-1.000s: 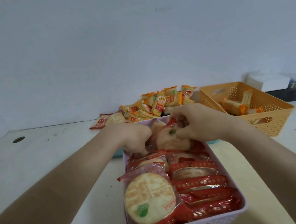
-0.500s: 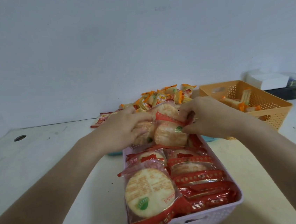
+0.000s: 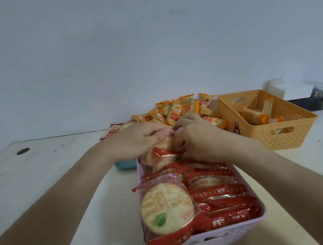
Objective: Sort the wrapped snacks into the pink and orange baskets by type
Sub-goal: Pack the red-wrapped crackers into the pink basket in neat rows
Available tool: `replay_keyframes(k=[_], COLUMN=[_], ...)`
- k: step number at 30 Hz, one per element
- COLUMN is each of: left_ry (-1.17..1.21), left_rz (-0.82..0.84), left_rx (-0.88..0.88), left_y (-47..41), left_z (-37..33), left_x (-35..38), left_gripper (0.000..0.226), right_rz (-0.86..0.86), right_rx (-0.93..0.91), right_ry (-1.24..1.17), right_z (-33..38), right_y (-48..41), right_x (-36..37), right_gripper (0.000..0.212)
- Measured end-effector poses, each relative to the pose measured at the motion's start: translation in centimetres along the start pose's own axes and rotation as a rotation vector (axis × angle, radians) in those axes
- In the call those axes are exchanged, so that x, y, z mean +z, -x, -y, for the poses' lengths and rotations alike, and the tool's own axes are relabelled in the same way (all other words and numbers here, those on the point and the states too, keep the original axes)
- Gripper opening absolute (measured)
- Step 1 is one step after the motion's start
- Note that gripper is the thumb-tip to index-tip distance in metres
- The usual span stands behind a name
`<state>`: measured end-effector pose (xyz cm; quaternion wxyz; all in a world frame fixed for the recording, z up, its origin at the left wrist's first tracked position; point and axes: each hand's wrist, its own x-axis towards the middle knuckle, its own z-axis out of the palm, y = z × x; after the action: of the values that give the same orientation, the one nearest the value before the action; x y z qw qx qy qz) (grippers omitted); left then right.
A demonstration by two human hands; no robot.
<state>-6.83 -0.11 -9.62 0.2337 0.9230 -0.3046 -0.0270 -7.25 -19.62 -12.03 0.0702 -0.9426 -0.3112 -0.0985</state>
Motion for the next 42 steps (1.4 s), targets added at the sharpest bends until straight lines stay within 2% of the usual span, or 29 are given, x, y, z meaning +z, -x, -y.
replay_keyframes(k=[2, 4, 7, 9, 11, 12, 15, 19, 21, 24, 26, 28, 30, 32, 34, 36, 38, 40, 42], left_ry=[-0.199, -0.325, -0.29, -0.264, -0.299, -0.323, -0.313, -0.302, -0.341, -0.325, -0.323, -0.307, -0.373, -0.45, -0.35, -0.18, -0.127, -0.202, -0.334], left_rz=[0.047, 0.084, 0.096, 0.077, 0.112, 0.149, 0.302, 0.381, 0.324, 0.109, -0.043, -0.151, -0.201, -0.213, -0.244, -0.266, -0.179, 0.046, 0.236], left_rx=[0.011, 0.019, 0.008, -0.024, -0.053, -0.044, -0.07, -0.035, -0.009, 0.032, 0.035, 0.053, 0.135, 0.17, 0.099, 0.028, -0.014, -0.056, -0.067], left_y=[-0.2, -0.4, 0.0, 0.0, -0.2, -0.3, -0.5, 0.0, 0.2, 0.7, 1.1, 1.3, 1.6, 1.9, 2.4, 3.5, 5.0, 6.5, 7.2], left_z=[-0.8, -0.9, -0.5, -0.5, -1.0, -1.0, -1.2, -0.8, -0.5, -0.3, -0.3, 0.1, 0.6, 1.0, 0.5, -0.7, -2.2, -4.0, -5.1], left_x=[1.1, 2.2, 2.5, 2.2, 1.7, 1.6, 1.9, 2.5, 2.5, 2.9, 2.8, 2.4, 2.3, 2.5, 2.2, 1.4, 0.5, 0.1, 0.6], left_gripper=[0.029, 0.034, 0.056, 0.07, 0.062, 0.052, 0.023, 0.035, 0.03, 0.007, 0.025, 0.029, 0.024, 0.039, 0.053, 0.058, 0.06, 0.068, 0.081], right_rz=[0.028, 0.09, 0.165, 0.047, -0.083, -0.068, 0.116, 0.184, 0.214, 0.218, 0.195, 0.195, 0.184, 0.121, 0.078, 0.125, 0.214, 0.272, 0.247], right_rx=[0.005, -0.004, 0.039, 0.106, 0.148, 0.157, 0.144, 0.108, 0.094, 0.083, 0.076, 0.081, 0.106, 0.111, 0.09, 0.078, 0.075, 0.073, 0.096], right_ry=[-0.013, -0.021, -0.195, -0.361, -0.384, -0.35, -0.197, -0.136, -0.125, -0.166, -0.171, -0.176, -0.189, -0.192, -0.197, -0.201, -0.2, -0.179, -0.17], right_z=[0.0, -0.4, -1.3, -1.8, -1.8, -1.5, -0.5, 0.6, 0.8, 0.9, 0.7, 0.4, 0.2, 0.1, -0.1, 0.0, 0.2, 0.3, 0.4], right_y=[-0.5, -0.7, -0.2, 0.1, -0.3, -0.6, -1.8, -3.1, -3.4, -3.7, -3.8, -3.7, -3.6, -3.6, -3.6, -3.4, -3.1, -2.8, -2.5], right_x=[0.5, 0.8, -0.8, -1.9, -2.3, -2.3, -1.2, -0.9, -0.8, -0.9, -0.7, -0.4, 0.1, 0.6, 0.8, 0.7, 0.3, 0.0, 0.0], right_gripper=[0.018, 0.019, 0.017, 0.017, 0.015, 0.018, 0.031, 0.04, 0.035, 0.033, 0.03, 0.032, 0.037, 0.036, 0.034, 0.035, 0.035, 0.033, 0.034])
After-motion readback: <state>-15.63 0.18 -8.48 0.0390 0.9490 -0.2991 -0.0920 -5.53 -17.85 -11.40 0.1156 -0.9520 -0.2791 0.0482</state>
